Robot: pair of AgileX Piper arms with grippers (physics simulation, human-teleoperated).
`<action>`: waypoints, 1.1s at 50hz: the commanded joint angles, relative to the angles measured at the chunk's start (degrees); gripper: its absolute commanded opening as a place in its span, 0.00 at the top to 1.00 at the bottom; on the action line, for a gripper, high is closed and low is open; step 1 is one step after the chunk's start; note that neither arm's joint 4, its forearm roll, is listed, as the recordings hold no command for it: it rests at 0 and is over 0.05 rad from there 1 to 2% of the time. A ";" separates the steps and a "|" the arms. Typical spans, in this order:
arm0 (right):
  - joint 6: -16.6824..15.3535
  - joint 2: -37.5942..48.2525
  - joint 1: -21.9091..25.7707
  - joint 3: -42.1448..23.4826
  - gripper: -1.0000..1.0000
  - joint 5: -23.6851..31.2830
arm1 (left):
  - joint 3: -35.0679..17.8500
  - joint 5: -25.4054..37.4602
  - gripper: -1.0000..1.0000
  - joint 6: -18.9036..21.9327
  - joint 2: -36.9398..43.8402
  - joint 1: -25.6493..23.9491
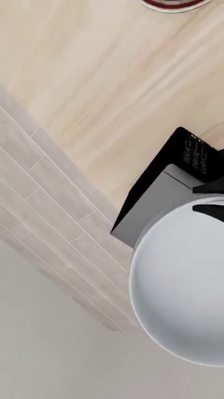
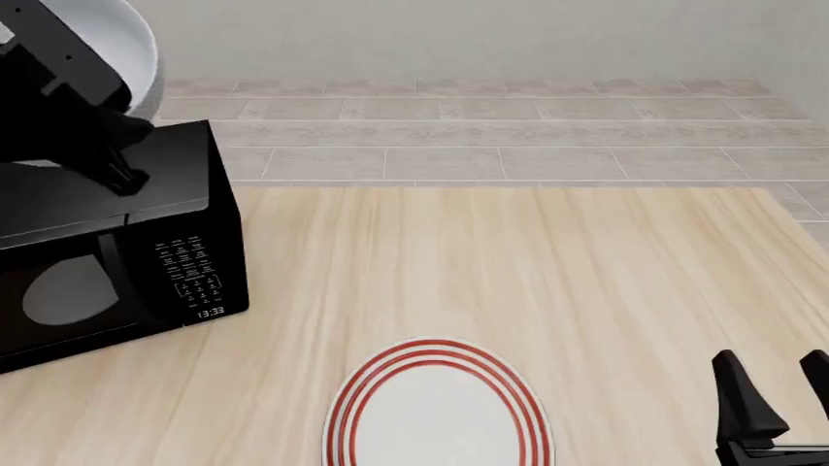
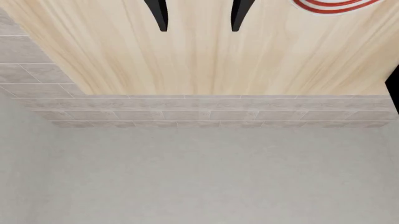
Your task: Pick up the white bowl and put it on the plate.
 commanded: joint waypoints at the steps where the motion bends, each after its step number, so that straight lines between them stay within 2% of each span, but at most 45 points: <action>1: 0.00 -0.14 -0.02 0.13 0.00 -0.01 | -2.11 -0.72 1.00 -2.01 1.32 -8.01; 4: -0.01 -0.16 -0.01 0.13 0.00 0.00 | -2.80 -0.85 1.00 -1.05 2.30 -9.45; 14: 0.01 -0.15 -0.03 0.13 0.00 0.00 | -2.23 -3.35 1.00 -1.44 4.94 -13.95; 19: 0.00 -0.16 -0.01 0.13 0.00 0.00 | -4.25 -2.76 1.00 -2.21 6.05 -16.16; 34: 0.01 -0.15 -0.02 0.13 0.00 -0.01 | -3.41 -6.07 1.00 -4.05 8.62 -22.26; 39: -0.01 -0.17 -0.01 0.13 0.00 0.00 | -5.27 -4.52 1.00 -5.17 8.75 -23.93; 51: 0.00 -0.16 -0.01 0.13 0.00 0.00 | -2.45 -6.18 1.00 -6.45 8.45 -28.60; 55: -0.01 -0.15 0.00 0.13 0.00 -0.01 | 0.71 -8.32 1.00 -5.69 8.40 -29.25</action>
